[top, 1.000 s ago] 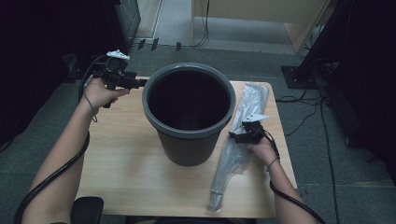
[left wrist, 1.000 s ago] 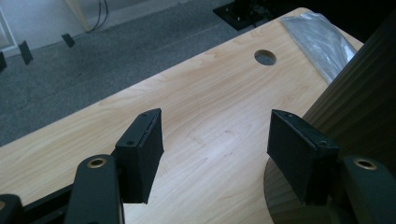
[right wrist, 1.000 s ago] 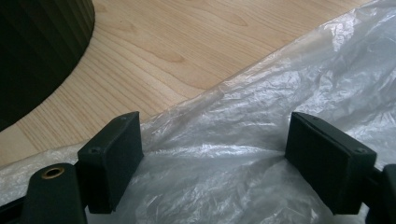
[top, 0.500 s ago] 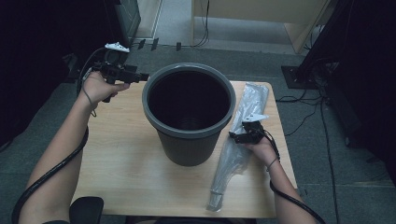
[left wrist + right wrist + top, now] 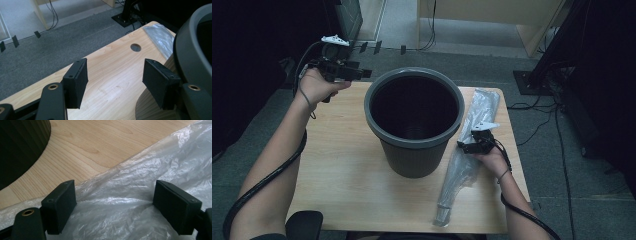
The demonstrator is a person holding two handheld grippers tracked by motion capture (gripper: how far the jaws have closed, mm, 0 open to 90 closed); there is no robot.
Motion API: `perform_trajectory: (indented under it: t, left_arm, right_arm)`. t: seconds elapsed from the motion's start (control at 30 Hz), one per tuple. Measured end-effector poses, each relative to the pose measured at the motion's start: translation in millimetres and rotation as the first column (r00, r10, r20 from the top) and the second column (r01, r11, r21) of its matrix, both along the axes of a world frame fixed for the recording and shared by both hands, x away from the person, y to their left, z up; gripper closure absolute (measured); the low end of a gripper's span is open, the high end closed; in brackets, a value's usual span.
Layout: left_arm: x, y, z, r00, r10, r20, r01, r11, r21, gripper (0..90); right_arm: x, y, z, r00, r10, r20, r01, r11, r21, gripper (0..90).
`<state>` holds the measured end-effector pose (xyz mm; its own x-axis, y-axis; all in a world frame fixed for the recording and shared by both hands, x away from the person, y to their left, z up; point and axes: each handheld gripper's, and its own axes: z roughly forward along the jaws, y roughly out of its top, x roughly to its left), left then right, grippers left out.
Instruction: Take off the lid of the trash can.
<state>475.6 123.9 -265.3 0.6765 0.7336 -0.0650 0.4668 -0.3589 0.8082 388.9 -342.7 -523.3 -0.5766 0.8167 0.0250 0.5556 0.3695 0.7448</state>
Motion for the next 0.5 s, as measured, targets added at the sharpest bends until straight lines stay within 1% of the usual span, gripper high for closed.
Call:
perform_trajectory:
  t: [0.13, 0.37, 0.5]
  left_arm:
    - [-0.3, -2.0, 8.0, 0.9999, -0.002, 0.016, 0.002, 1.0, -0.01, 36.0]
    - [-0.2, -7.6, 15.5, 0.9997, -0.011, 0.02, 0.012, 0.9997, -0.021, 36.0]
    - [-0.8, -11.6, 19.6, 0.9995, -0.022, 0.024, 0.022, 0.9996, -0.02, 35.9]
  right_arm:
    - [0.0, 0.0, 0.0, 1.0, 0.0, 0.0, 0.0, 1.0, 0.0, 18.3]
    - [0.0, 0.0, 0.0, 1.0, 0.0, 0.0, 0.0, 1.0, 0.0, 18.3]
    - [0.0, 0.0, 0.0, 1.0, 0.0, 0.0, 0.0, 1.0, 0.0, 18.3]
